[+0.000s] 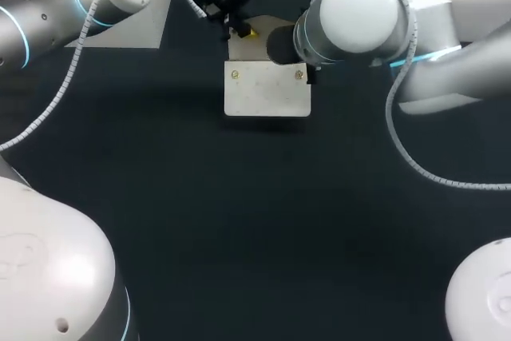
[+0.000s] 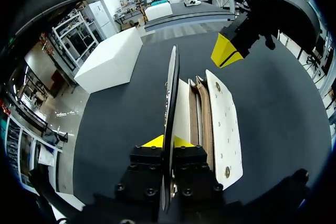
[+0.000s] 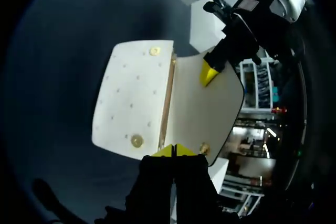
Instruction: Pick up the bag, open it, inspect its contents, close it, and place it on the opposite side
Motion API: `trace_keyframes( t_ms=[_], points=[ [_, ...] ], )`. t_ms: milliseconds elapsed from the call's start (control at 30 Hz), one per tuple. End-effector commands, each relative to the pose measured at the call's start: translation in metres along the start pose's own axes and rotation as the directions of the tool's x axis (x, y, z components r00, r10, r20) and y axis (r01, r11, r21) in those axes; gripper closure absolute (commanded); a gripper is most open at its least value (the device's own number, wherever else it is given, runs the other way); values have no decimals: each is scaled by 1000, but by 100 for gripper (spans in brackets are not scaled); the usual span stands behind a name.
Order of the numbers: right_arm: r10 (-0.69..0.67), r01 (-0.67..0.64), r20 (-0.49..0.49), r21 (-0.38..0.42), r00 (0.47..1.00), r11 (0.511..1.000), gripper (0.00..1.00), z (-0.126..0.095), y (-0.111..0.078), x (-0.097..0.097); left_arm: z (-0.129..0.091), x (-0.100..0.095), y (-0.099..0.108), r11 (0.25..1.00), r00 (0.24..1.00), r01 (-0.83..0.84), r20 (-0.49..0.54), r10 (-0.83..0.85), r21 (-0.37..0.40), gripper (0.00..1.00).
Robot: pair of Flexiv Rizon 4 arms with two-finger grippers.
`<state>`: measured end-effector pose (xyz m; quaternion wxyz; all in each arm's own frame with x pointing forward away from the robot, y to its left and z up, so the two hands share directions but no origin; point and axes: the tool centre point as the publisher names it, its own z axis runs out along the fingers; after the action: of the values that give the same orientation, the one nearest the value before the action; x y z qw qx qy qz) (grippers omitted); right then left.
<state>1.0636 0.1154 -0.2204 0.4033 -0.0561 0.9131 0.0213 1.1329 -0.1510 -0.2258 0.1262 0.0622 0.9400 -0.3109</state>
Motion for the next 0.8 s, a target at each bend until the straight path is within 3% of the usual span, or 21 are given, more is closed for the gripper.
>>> trace_keyframes(
  t_ms=[33, 267, 800],
  points=[
    [5, -4, 10, -20, 1000, 1000, 100, 18, 1, -5, -7, 1, -6, 1000, 1000, 10, 3, -10, -26, 100],
    [10, -10, -3, -57, 1000, 998, 100, 36, 9, -7, -12, 0, -9, 997, 998, 57, 9, -56, -46, 100],
    [11, -14, -39, -75, 999, 997, 100, 58, 18, -2, -15, -2, -9, 997, 997, 70, 23, -70, -11, 100]
  ],
)
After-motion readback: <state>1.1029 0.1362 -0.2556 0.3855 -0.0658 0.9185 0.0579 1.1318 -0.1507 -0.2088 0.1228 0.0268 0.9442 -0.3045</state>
